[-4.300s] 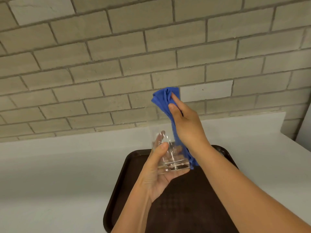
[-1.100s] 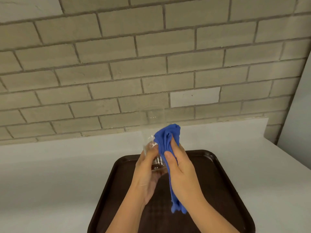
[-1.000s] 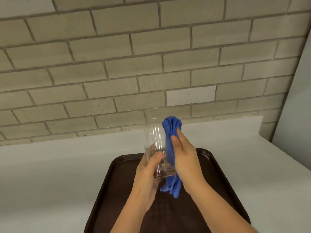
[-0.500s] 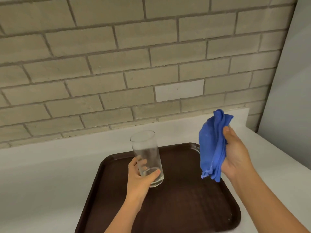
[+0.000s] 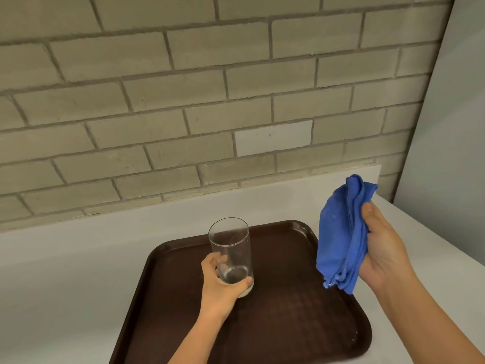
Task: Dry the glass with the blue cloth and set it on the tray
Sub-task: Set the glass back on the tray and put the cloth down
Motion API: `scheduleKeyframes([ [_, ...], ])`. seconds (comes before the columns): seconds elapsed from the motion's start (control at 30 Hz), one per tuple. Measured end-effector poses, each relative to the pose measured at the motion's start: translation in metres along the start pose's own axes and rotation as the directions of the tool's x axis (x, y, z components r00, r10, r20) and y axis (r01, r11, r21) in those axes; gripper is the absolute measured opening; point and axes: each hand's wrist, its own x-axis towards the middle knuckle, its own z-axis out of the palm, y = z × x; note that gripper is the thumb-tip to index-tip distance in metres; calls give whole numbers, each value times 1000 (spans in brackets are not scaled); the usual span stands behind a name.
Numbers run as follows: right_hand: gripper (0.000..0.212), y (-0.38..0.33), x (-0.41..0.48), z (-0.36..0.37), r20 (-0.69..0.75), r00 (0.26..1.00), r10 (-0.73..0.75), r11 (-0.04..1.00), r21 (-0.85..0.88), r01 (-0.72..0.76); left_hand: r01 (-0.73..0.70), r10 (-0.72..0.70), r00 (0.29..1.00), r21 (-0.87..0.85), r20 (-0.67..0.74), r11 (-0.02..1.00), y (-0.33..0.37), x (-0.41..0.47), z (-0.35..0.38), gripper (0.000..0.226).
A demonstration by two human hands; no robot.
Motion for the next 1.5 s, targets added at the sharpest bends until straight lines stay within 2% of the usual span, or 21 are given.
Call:
scheduleKeyframes([
  [0.07, 29, 2, -2, 6, 14, 1000, 5, 1000, -1, -4, 21, -21, 1000, -1, 19, 1000, 8, -3, -1, 86],
  [0.13, 32, 5, -3, 10, 42, 999, -10, 1000, -18, 10, 35, -30, 994, 45, -107, 998, 25, -11, -2, 106],
  [0.17, 33, 7, -4, 12, 53, 998, -29, 998, -48, 32, -6, 18, 978, 57, -206, 998, 38, -20, -1, 109],
  [0.23, 31, 9, -5, 15, 59, 993, -106, 977, -179, 115, -278, 280, 915, 52, -289, 959, 73, -43, 11, 93],
  [0.3, 27, 13, -8, 23, 64, 977, -206, 913, -347, 215, -450, 449, 884, 28, -132, 893, 109, -59, 31, 67],
  [0.33, 29, 14, -10, 26, 84, 964, -250, 868, -421, 262, -425, 425, 905, -22, -7, 905, 127, -63, 44, 56],
  [0.37, 32, 18, -13, 29, 117, 953, -280, 823, -481, 301, -328, 340, 932, -101, 129, 939, 146, -63, 57, 47],
  [0.43, 34, 23, -21, 37, 235, 914, -332, 719, -564, 406, -98, 166, 928, -212, 334, 972, 173, -54, 79, 36],
  [0.5, 35, 22, -26, 41, 367, 867, -337, 635, -591, 497, -20, 114, 926, -254, 361, 967, 186, -43, 94, 36],
  [0.57, 47, 6, -28, 35, 468, 842, -269, 617, -587, 524, -1, 112, 938, -324, 327, 946, 192, -36, 103, 32],
  [0.63, 52, -18, -25, 18, 413, 868, -275, 718, -512, 471, 12, 107, 936, -333, 336, 943, 193, -30, 112, 34],
  [0.73, 28, -54, -11, -14, 164, 924, -345, 779, -498, 379, 61, 70, 922, -321, 380, 945, 199, -22, 129, 30],
  [0.77, 21, -62, -5, -22, 123, 945, -304, 792, -518, 322, 80, 72, 905, -336, 419, 939, 201, -21, 135, 24],
  [0.83, 40, -76, 4, -34, 108, 981, -159, 818, -542, 192, 135, 80, 863, -381, 498, 915, 205, -20, 148, 18],
  [0.87, 44, -82, 7, -39, 107, 988, -114, 806, -571, 155, 170, 74, 848, -402, 525, 899, 206, -20, 154, 20],
  [1.03, 36, -105, 10, -68, 81, 996, -31, 652, -753, 81, 332, -35, 811, -409, 585, 850, 189, -16, 175, 31],
  [1.13, 39, -104, 9, -93, 82, 988, 130, 587, -810, -10, 385, -146, 817, -341, 558, 858, 159, -11, 186, 22],
  [1.27, 14, -81, 34, -119, -38, 962, 270, 540, -821, -184, 350, -259, 835, -106, 485, 931, 120, 10, 200, 16],
  [1.37, 15, -56, 68, -131, -165, 947, 274, 454, -846, -279, 104, -185, 890, 209, 417, 972, 100, 46, 212, 19],
  [1.43, 17, -40, 92, -137, -225, 945, 237, 346, -889, -299, -83, -143, 881, 444, 451, 892, 88, 71, 221, 32],
  [1.5, 21, -28, 112, -140, -235, 954, 185, 229, -934, -275, -192, -142, 889, 634, 436, 749, 77, 92, 229, 45],
])
